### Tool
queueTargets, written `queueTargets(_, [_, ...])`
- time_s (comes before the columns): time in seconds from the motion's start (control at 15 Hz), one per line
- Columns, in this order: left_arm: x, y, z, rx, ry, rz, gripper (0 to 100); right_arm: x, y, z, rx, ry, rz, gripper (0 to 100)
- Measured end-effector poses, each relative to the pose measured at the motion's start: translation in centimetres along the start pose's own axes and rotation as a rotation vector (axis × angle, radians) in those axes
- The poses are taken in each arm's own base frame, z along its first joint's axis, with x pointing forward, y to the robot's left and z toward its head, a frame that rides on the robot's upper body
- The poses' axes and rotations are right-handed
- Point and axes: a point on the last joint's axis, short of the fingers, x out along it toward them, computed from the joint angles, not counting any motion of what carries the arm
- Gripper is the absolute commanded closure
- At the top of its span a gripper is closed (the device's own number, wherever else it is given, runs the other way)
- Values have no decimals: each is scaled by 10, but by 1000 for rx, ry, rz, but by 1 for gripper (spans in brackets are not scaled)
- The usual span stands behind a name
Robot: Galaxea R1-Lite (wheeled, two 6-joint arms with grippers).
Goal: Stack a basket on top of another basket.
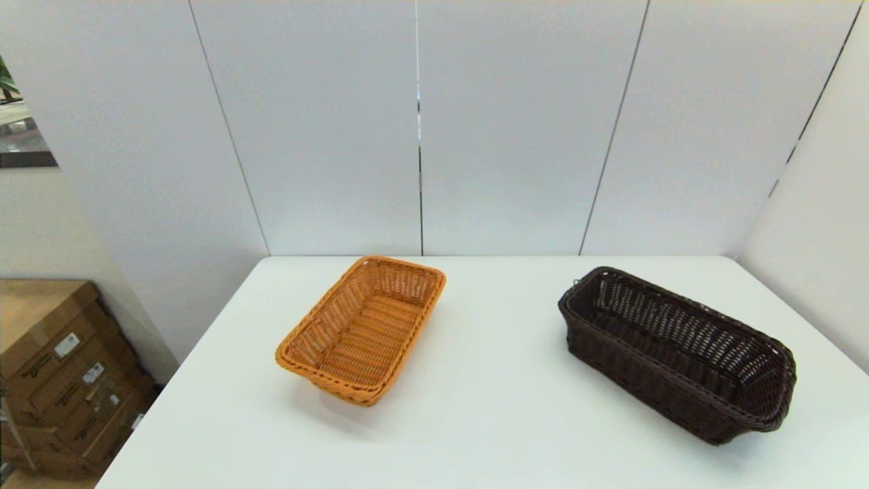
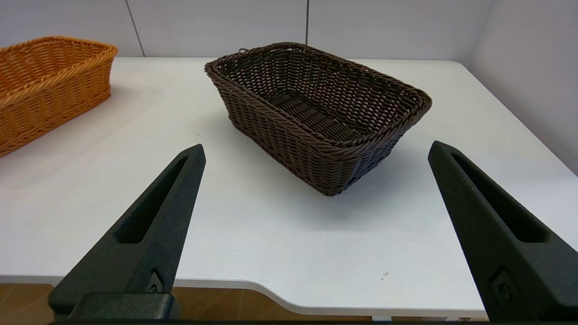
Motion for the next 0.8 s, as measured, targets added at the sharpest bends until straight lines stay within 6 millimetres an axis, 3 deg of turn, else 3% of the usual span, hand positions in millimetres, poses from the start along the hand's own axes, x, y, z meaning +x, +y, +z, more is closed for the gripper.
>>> queueTargets(0.8, [0, 0, 0, 0, 0, 0, 0, 0, 0, 0, 0, 0, 0, 0])
